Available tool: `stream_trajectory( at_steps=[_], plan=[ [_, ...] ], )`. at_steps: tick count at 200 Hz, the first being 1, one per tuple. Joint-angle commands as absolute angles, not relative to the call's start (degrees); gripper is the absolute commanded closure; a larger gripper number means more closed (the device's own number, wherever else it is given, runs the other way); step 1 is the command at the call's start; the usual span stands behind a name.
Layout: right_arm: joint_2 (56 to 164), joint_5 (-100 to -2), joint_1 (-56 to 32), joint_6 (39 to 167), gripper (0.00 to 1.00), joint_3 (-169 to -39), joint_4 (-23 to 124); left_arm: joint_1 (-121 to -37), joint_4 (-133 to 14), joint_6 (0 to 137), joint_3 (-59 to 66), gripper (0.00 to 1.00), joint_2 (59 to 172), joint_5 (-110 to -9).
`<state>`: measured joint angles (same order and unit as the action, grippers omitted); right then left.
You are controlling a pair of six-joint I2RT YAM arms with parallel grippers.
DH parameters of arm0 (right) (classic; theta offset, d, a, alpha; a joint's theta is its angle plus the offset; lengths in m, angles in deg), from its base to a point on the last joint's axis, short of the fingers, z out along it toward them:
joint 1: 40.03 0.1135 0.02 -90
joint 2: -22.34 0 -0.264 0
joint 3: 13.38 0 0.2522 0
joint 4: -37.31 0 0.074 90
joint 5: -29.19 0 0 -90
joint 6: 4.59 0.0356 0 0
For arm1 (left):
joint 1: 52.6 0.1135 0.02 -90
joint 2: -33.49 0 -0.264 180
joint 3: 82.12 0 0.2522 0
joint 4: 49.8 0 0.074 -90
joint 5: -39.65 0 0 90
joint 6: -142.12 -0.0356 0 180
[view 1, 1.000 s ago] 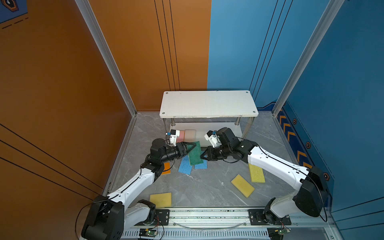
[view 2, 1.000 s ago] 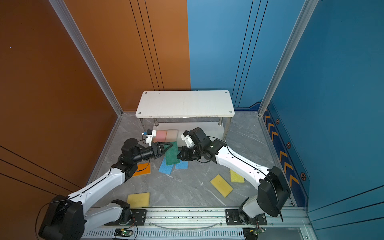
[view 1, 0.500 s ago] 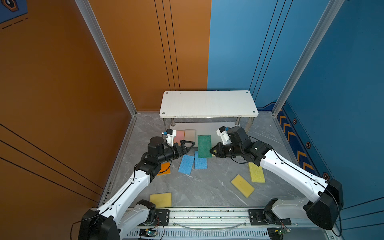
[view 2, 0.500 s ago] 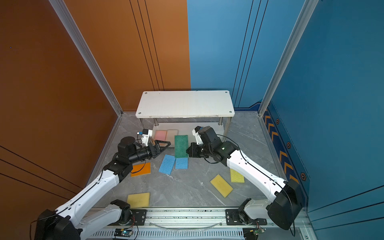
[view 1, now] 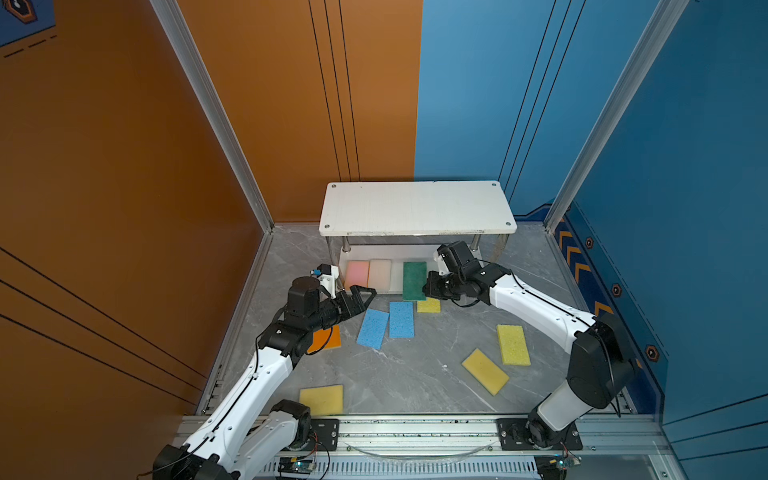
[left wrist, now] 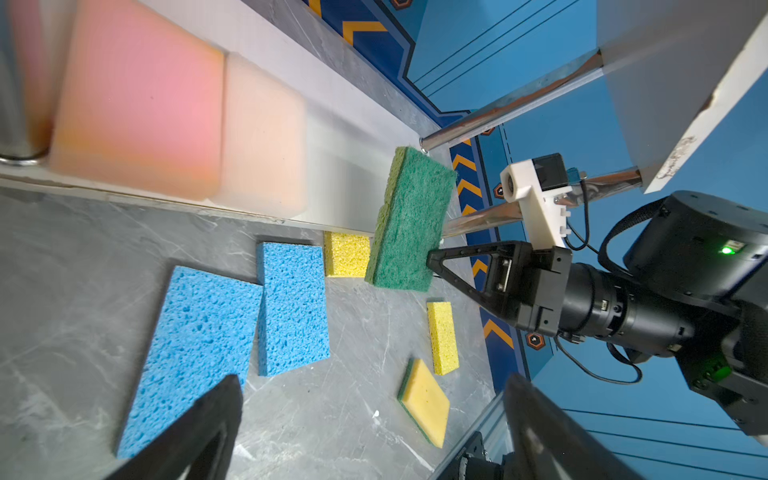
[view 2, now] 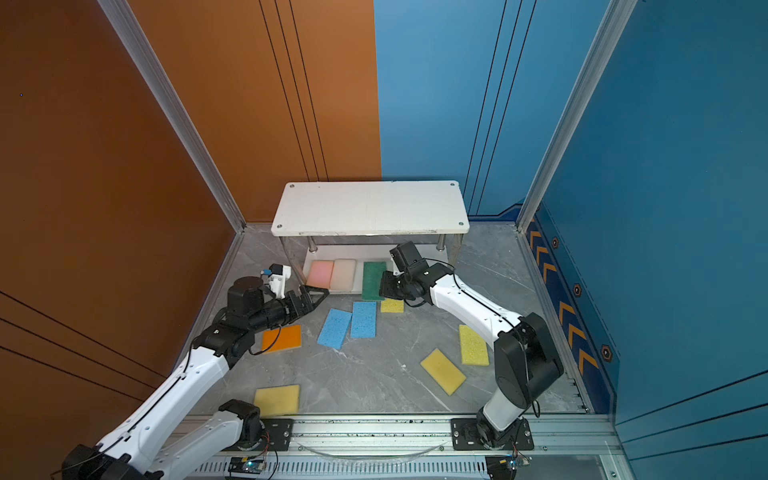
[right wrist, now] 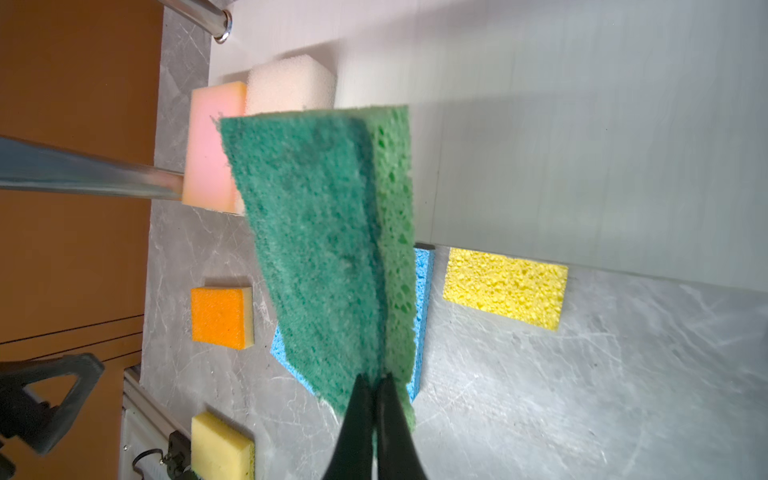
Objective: Place and organize the cleaning sponges onto the shelf
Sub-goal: 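Carry the green sponge onto the lower tier while the left gripper withdraws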
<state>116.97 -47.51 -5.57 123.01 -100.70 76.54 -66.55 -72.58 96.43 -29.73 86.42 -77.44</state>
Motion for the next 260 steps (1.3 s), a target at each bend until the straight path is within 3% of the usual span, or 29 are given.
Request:
stream_trajectory(
  at_steps=[1,98,167,260],
  plan=[
    [119.5,-50.7,-4.4,124.4,1.00,-101.7,70.2,-63.5,-71.7,95.2,-31.4,0.02,86.2,-80.1],
    [129.7,-53.1,-6.3,124.5,1.00,-106.8,63.1,-53.5,-76.0,92.5,-33.8,0.01,82.9,-89.0],
    [134.5,-48.1,-6.9,123.8,1.00,-112.2,64.9,-52.4,-71.4,93.9,-34.3,0.01,85.7,-90.1],
    [133.3,-46.6,-8.1,123.1,1.00,-111.8,67.9,-51.6,-71.7,94.1,-34.6,0.01,85.8,-90.6]
  ],
)
